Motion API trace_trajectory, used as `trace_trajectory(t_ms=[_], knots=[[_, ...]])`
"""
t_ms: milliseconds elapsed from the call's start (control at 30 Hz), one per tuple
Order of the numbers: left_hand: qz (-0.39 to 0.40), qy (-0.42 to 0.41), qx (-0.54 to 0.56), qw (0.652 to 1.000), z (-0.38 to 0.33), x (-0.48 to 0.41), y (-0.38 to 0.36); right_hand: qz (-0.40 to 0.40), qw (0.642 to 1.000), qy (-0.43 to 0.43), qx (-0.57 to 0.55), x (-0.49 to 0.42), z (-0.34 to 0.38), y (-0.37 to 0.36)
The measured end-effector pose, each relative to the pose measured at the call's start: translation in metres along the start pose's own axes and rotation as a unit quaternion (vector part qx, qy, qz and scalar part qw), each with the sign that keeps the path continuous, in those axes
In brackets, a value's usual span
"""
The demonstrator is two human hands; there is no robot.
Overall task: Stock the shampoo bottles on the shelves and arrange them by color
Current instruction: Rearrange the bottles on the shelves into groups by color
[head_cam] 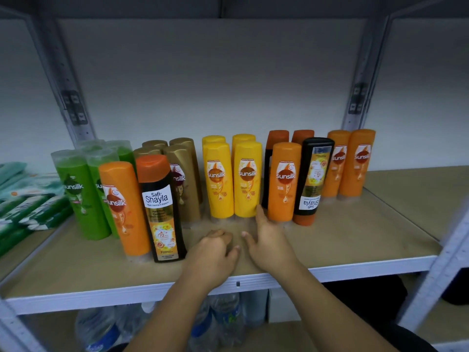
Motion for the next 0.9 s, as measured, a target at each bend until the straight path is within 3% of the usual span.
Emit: trace_trajectory(t_ms=[167,367,900], knots=[[0.003,-0.004,0.015,1.000,-0.024,0.006,-0.005,0.059,0.996,0.027,0.067,0.025,-0.006,0.010],[0.005,-0.008,0.010,1.000,-0.043,0.017,-0.005,0.075,0.989,0.075,0.099,0.045,-0.014,0.029],[0.031,0.002,0.016,0.999,-0.087,0.018,-0.023,0.035,0.995,-0.017,0.090,0.059,-0.055,0.089]])
Point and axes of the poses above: each hand's wrist, its own x-axis away from the middle knuckle, its own y-axis out of the back of the hand, z = x × y, the point moved 8 cm from there along -x, towards the middle knuckle, and after that the axes turned 6 degrees about -z, right-handed, at the moved point
